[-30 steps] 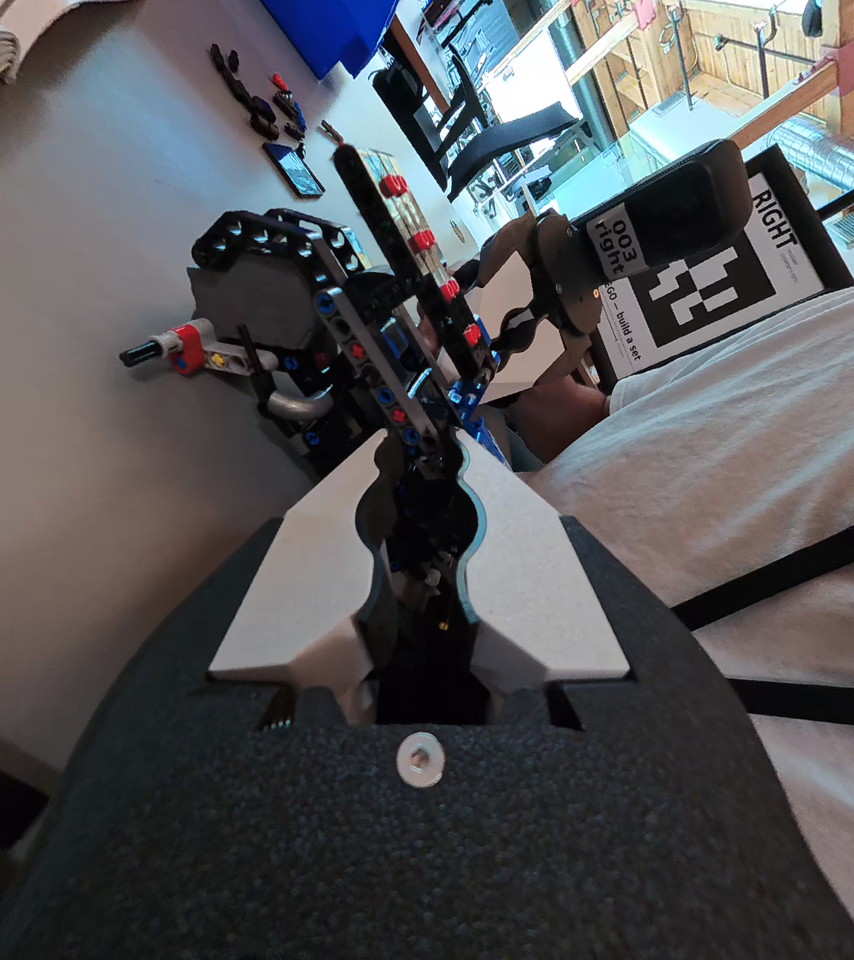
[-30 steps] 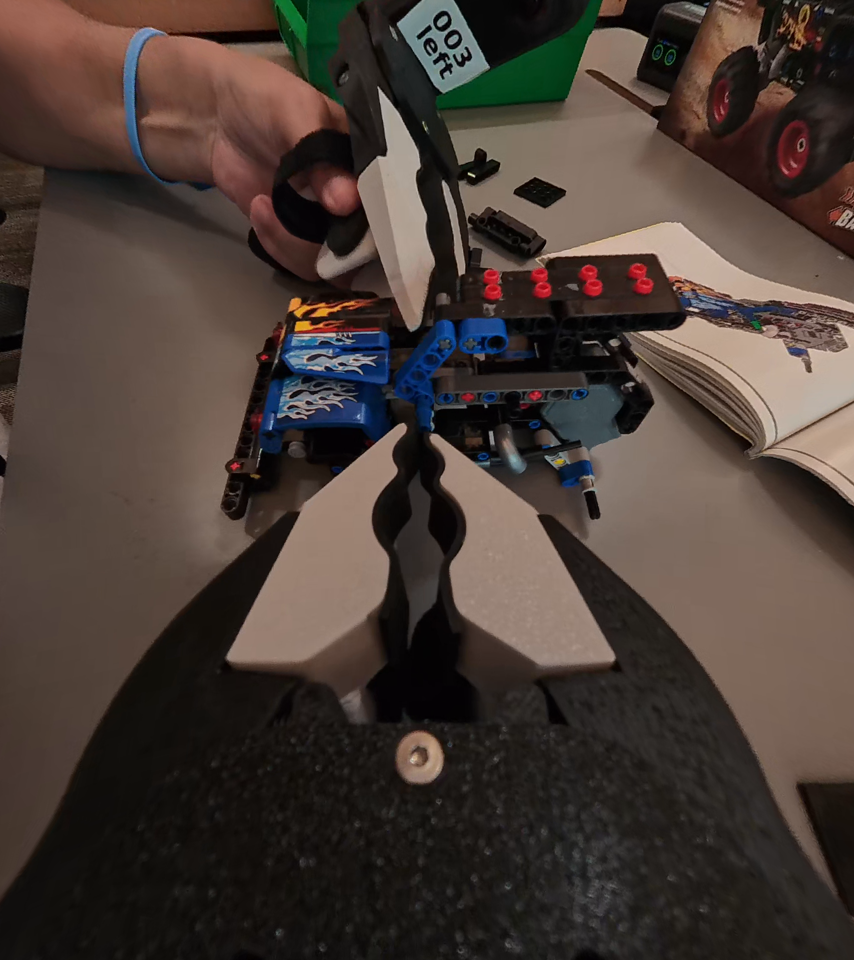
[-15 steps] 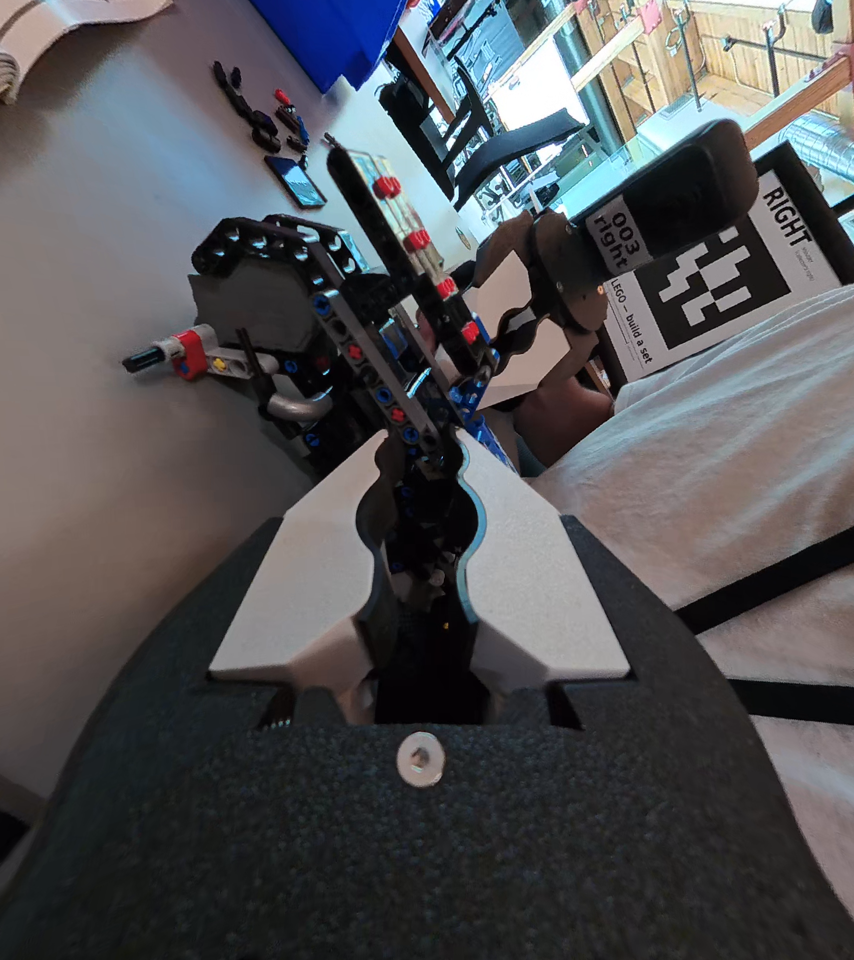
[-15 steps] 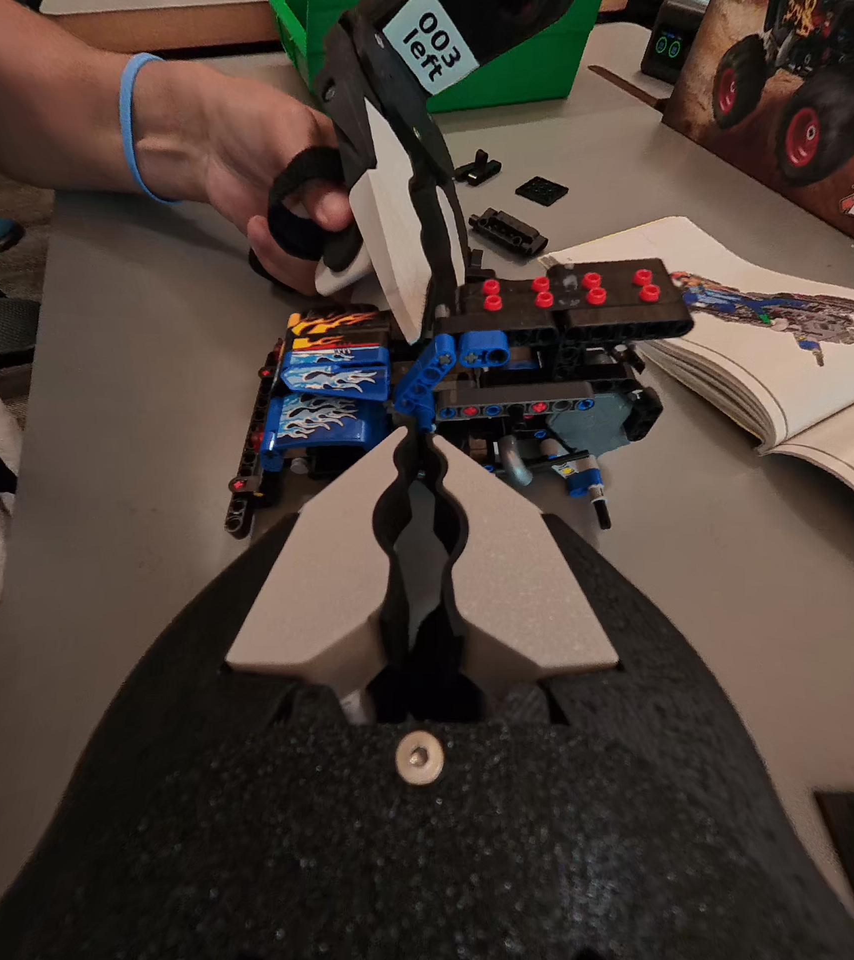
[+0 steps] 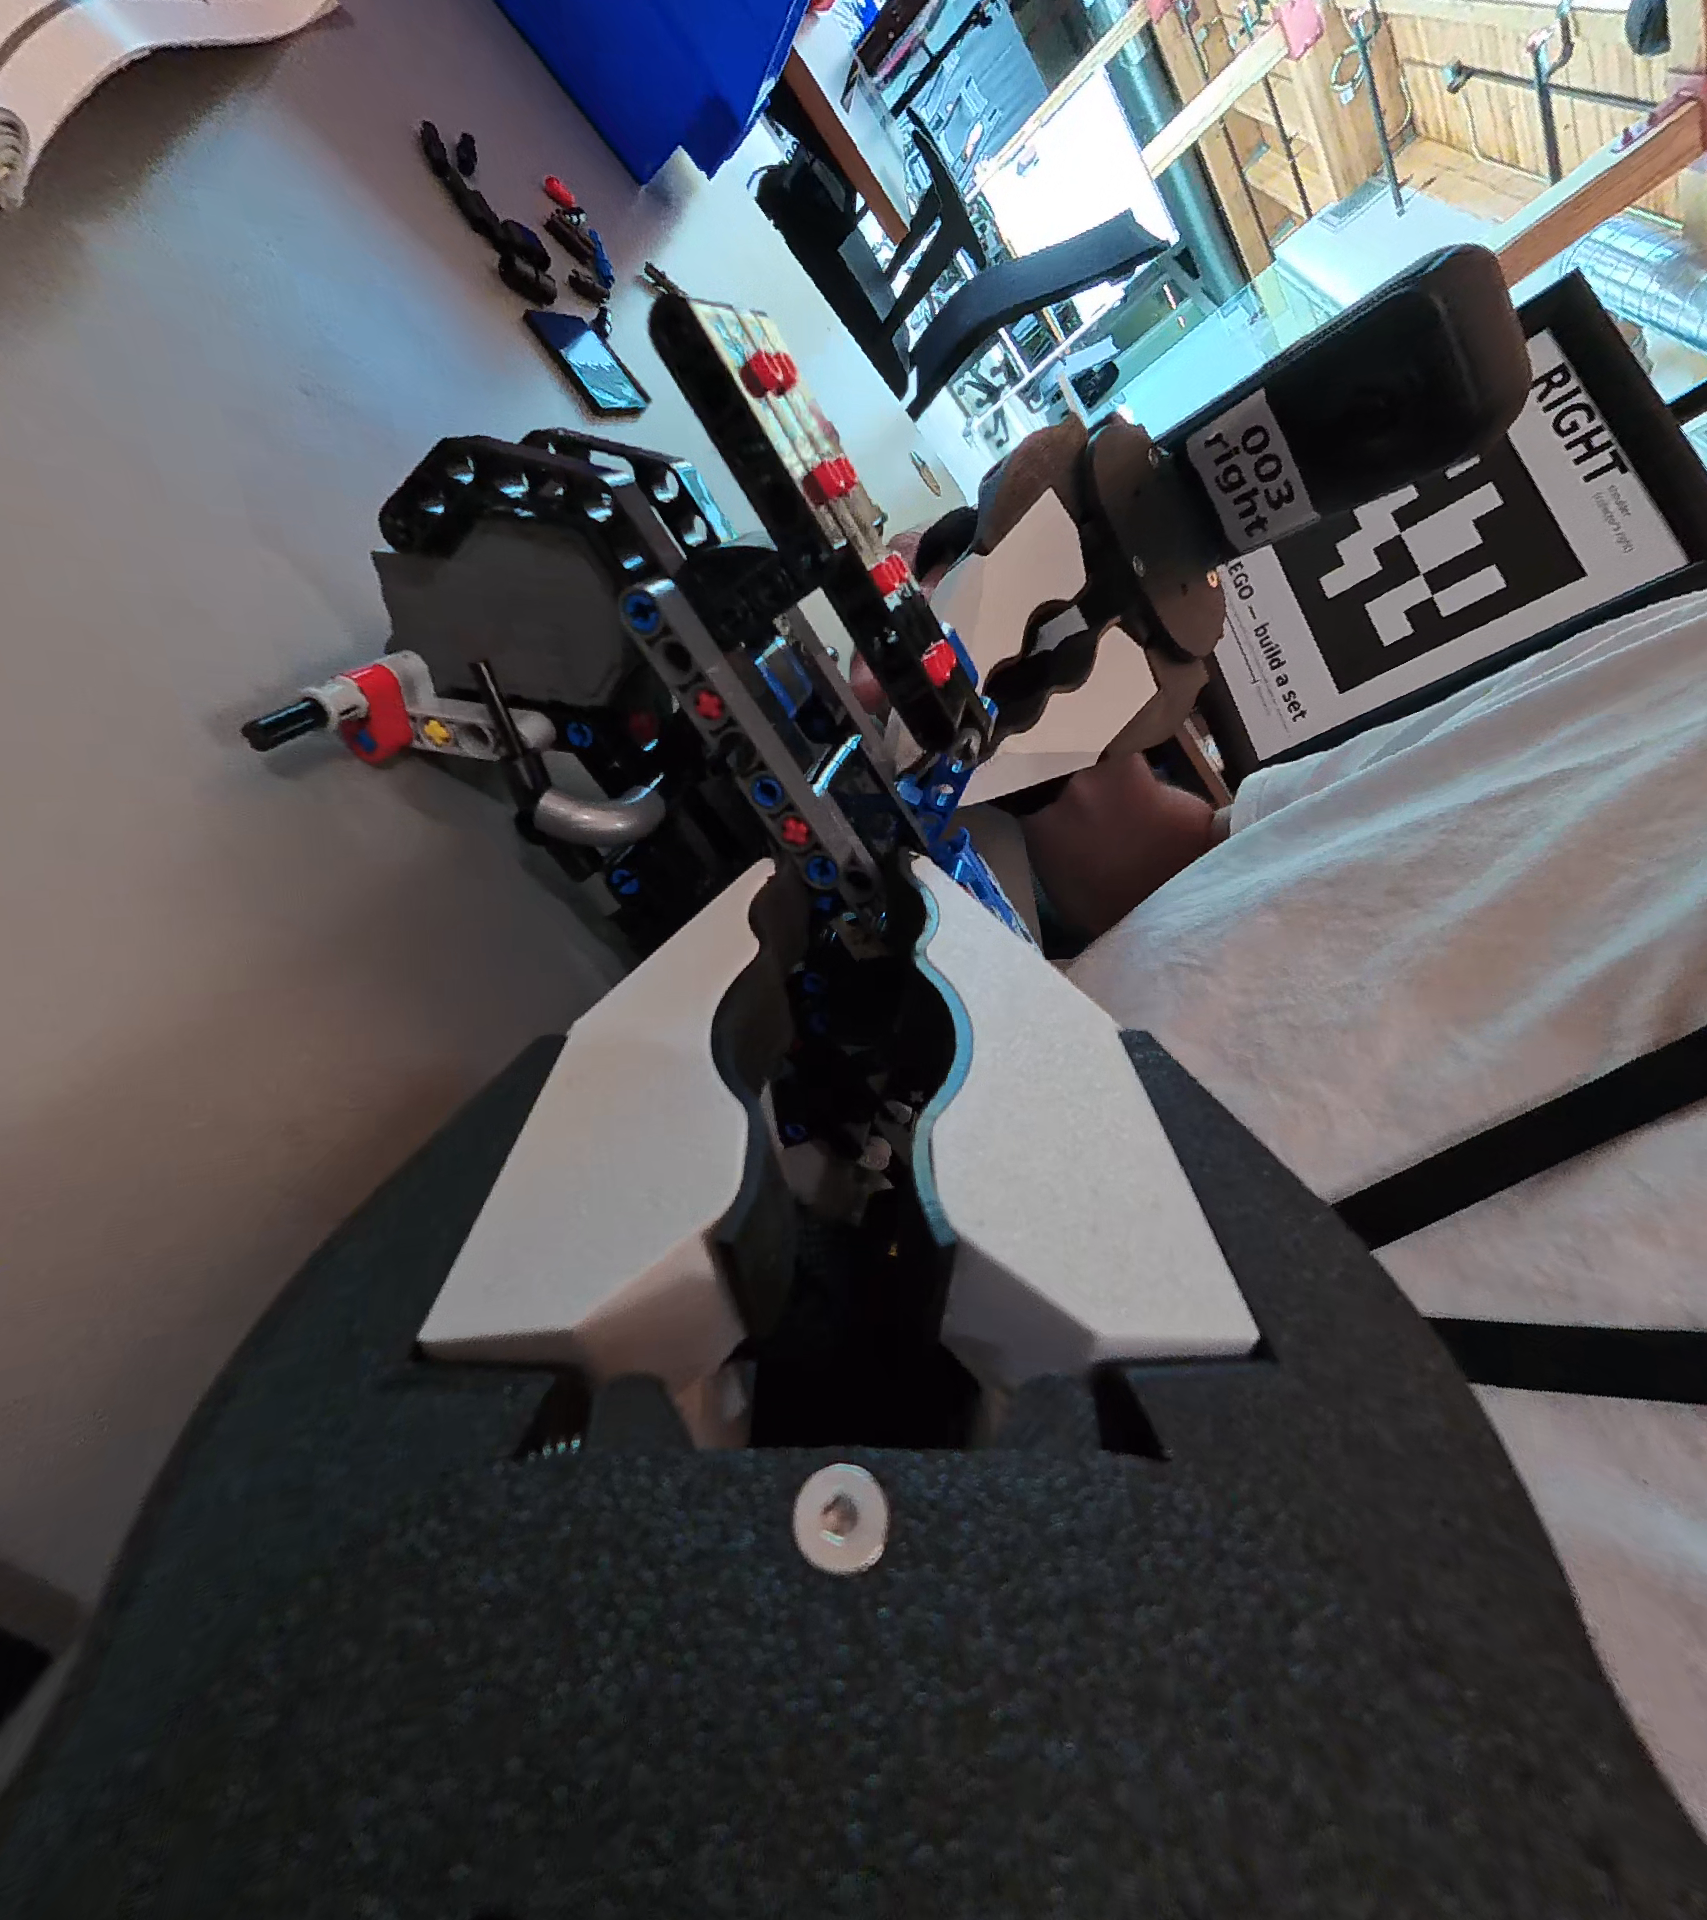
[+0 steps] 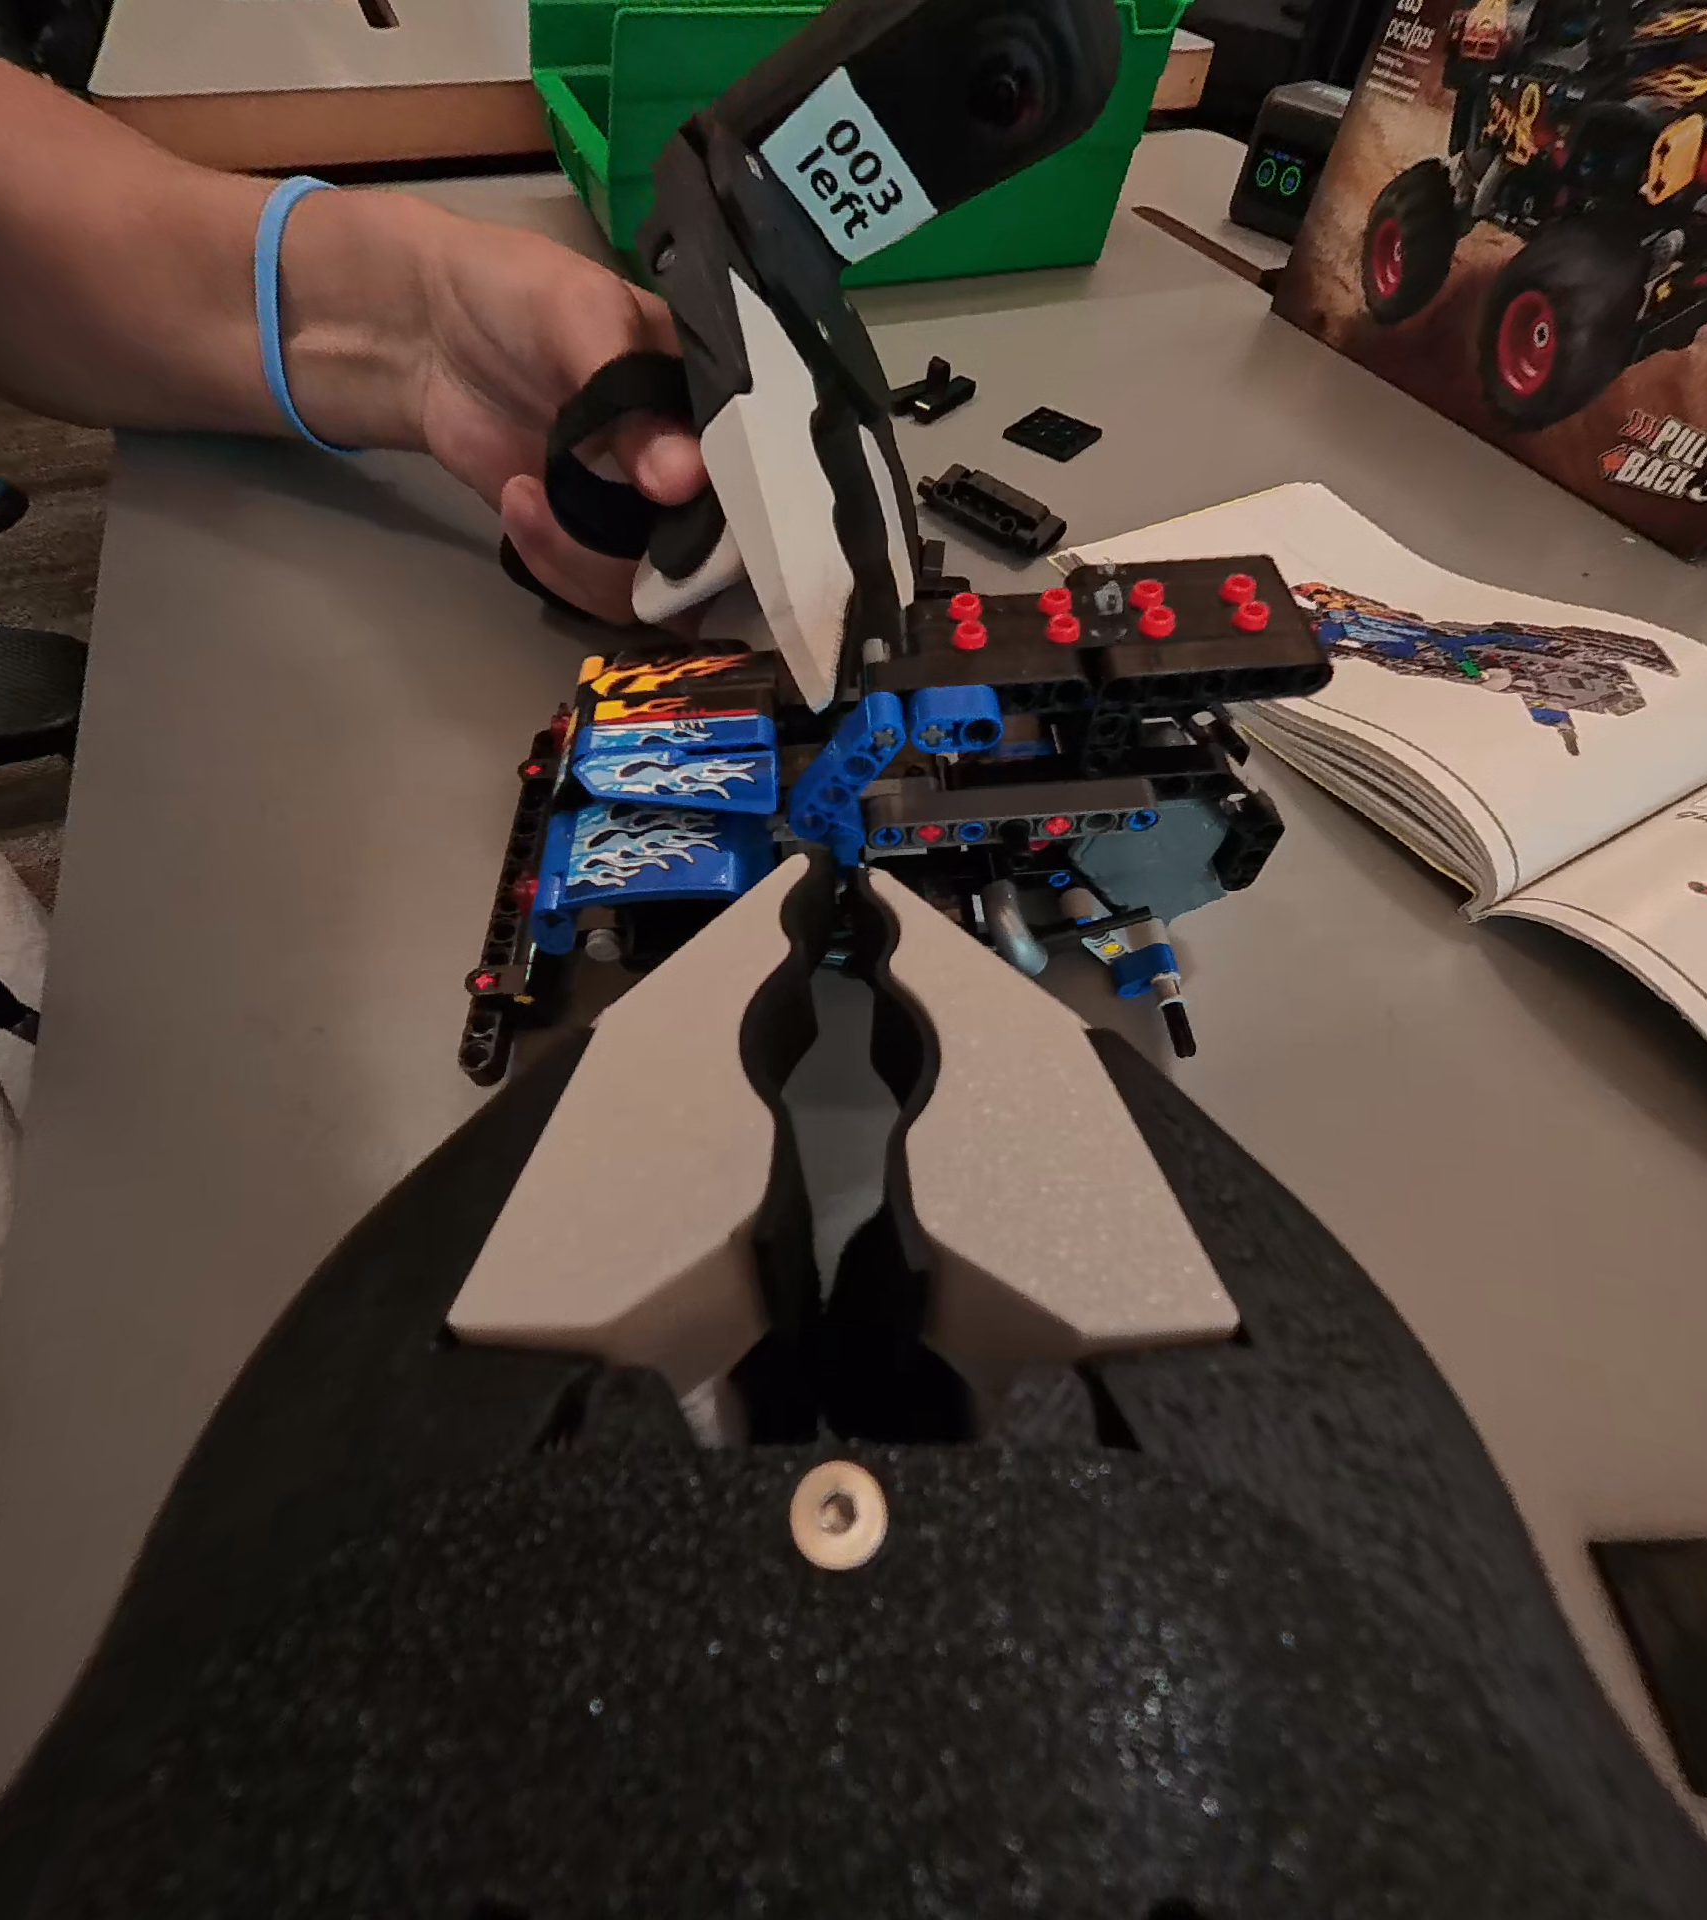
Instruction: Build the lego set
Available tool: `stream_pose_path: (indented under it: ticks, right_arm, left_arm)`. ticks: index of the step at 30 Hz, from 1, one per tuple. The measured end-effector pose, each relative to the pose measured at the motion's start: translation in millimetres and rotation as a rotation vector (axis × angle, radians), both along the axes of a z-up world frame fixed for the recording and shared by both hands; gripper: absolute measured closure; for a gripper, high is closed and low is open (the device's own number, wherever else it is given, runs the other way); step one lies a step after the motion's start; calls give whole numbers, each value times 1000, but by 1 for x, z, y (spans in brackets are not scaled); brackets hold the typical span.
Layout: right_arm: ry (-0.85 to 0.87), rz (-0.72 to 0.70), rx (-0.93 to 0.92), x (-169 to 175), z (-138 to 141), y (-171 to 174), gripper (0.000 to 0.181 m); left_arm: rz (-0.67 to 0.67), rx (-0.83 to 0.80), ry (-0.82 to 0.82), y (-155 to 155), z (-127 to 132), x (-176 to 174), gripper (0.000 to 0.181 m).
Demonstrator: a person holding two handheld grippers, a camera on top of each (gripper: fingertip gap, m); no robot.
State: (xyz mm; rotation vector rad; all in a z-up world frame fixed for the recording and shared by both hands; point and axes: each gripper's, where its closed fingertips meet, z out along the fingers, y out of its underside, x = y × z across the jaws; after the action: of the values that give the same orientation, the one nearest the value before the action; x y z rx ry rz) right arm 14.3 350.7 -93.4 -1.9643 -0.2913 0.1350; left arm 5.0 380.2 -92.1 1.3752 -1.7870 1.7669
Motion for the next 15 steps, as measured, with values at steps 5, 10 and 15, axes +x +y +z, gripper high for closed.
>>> stream_pose_path:
  ticks: [5,10,15]
  right_arm:
    - [-7,2,3,0,0,2,179]
    - [18,-26,11,2,1,0,179]
    - [-5,-53,18,5,13,-8,167]
  left_arm:
    - [7,3,-3,-1,0,2,167]
    - [-2,-17,18,-1,1,4,167]
    - [-5,9,6,-2,1,7,165]
